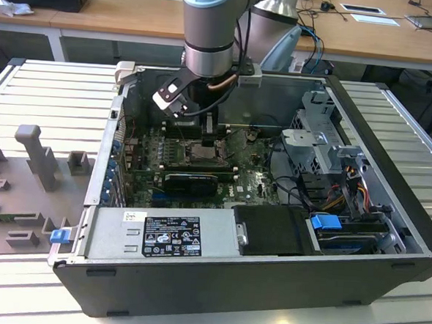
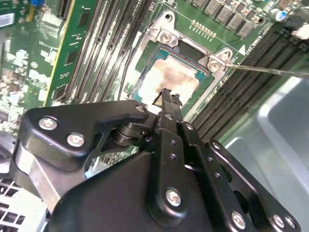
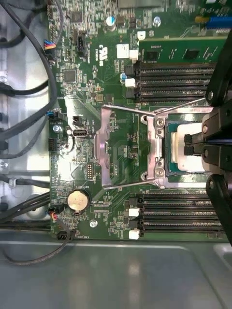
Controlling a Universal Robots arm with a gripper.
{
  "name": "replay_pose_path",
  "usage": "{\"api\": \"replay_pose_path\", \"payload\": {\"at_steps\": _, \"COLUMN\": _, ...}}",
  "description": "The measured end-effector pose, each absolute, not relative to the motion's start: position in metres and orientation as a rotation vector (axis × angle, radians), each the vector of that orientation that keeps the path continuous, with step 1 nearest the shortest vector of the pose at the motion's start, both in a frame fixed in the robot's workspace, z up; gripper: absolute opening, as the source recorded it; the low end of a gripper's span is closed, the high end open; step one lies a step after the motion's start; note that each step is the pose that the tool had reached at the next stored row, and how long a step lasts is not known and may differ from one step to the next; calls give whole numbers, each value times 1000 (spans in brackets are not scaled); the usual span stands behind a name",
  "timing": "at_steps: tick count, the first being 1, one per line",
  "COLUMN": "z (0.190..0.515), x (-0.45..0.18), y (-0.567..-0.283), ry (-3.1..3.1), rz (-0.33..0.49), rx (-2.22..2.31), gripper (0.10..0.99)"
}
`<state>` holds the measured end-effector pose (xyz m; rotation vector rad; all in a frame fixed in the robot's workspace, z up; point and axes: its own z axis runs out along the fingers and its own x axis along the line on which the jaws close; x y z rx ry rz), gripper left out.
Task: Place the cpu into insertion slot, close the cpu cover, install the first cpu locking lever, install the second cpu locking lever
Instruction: 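Close the cpu cover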
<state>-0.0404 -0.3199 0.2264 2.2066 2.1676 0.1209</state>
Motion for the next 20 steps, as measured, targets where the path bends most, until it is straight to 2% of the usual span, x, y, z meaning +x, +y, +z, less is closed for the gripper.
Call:
{"api": "replay_pose_path", "payload": {"at_steps": 5, "z": 245, "x": -41, "y": -320, "ry": 2167, "rz": 121, "rx": 2207, "gripper": 106}}
{"api": "replay_pose_path", "payload": {"at_steps": 20, "z": 267, "x": -26, "y": -320, "ry": 2168, "rz": 120, "rx": 2207, "gripper": 106}}
